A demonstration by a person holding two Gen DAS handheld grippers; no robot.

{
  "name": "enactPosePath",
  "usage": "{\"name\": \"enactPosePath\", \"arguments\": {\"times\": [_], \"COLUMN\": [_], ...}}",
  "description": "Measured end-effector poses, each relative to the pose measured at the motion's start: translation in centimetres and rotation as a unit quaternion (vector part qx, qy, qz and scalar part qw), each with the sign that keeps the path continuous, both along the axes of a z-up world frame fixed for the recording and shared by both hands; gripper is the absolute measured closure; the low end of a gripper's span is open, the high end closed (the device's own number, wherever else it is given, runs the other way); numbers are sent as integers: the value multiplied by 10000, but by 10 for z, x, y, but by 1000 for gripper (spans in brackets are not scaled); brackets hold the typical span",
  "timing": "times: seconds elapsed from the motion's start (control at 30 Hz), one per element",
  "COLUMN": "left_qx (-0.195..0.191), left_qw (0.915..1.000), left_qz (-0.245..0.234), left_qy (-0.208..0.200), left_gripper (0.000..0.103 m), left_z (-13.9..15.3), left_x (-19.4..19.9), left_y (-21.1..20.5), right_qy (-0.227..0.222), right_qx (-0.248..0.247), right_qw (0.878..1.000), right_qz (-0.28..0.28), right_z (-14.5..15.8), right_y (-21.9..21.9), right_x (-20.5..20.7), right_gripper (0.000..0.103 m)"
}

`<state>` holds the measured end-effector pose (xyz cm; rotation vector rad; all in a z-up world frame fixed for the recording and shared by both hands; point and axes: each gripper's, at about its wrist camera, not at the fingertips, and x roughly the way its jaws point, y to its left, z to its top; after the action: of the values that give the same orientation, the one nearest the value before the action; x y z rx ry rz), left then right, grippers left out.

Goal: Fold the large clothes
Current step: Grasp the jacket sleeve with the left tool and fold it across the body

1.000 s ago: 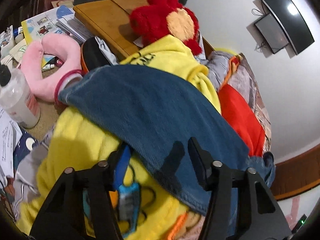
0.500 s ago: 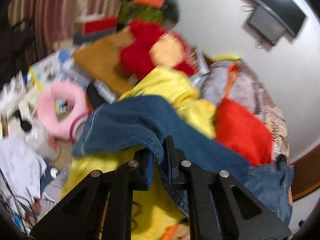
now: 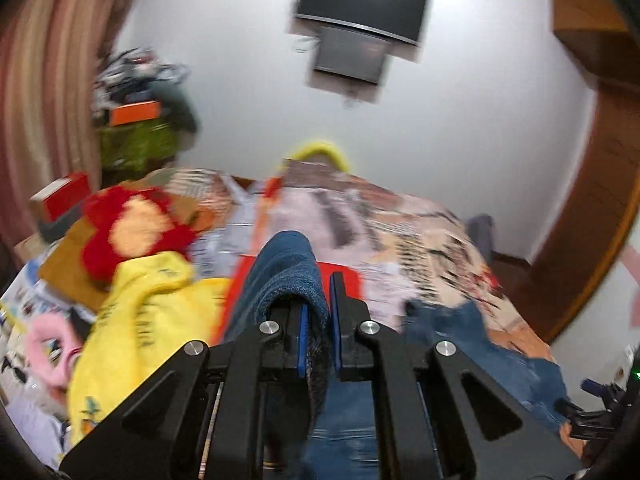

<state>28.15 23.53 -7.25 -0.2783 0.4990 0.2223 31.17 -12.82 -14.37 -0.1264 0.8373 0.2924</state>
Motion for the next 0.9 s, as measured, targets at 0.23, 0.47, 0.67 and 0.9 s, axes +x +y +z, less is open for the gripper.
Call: {"name": "enactPosePath", "arguments": {"times": [0.23, 0.47, 0.67, 0.9], "left_qx": [180, 285, 711, 742], "left_qw": [9923, 9687, 9443, 9432], "left_qz": [-1110, -1949, -2485, -2638], "left_qy": [526, 1510, 2036, 1881], "left_gripper": [95, 95, 93, 45], "left_z": [-33, -97, -130, -110], "left_x": [49, 70, 56, 24], "left_y": [-114, -194, -242, -236], "right_qy": [60, 171, 222, 103], "right_qx": [26, -71, -185, -250], "right_qw": [10000, 9998, 9995, 9994], "right_qz": [-11, 30, 96, 228], "right_z": [-8, -18, -21, -9], "right_y": [-25, -39, -41, -35], "right_x": [0, -3, -11, -17], "right_gripper": [0, 0, 0, 0]}}
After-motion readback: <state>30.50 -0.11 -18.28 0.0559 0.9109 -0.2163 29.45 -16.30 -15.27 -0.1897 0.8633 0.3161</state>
